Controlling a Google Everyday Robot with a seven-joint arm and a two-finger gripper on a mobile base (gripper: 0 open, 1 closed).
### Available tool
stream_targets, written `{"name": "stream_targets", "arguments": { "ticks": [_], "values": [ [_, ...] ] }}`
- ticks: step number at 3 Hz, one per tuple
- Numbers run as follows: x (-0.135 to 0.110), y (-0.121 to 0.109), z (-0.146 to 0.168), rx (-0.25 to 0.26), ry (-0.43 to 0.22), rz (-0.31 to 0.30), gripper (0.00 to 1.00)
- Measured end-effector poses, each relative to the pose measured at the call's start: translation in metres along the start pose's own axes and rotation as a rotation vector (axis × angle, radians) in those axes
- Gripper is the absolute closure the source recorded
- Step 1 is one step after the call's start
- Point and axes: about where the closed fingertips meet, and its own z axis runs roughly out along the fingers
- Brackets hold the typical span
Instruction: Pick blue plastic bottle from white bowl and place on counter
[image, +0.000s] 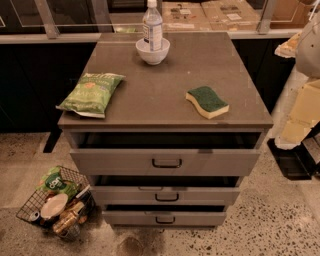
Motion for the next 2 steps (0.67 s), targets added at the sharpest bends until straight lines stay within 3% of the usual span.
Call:
{"name": "stream_targets", "arguments": {
  "ticks": [1,2],
  "values": [
    [0.0,0.0,0.0,0.0,0.0,0.0,0.0],
    [-0.006,-0.025,-0.001,0.066,-0.073,0.019,0.0]
  ]
}}
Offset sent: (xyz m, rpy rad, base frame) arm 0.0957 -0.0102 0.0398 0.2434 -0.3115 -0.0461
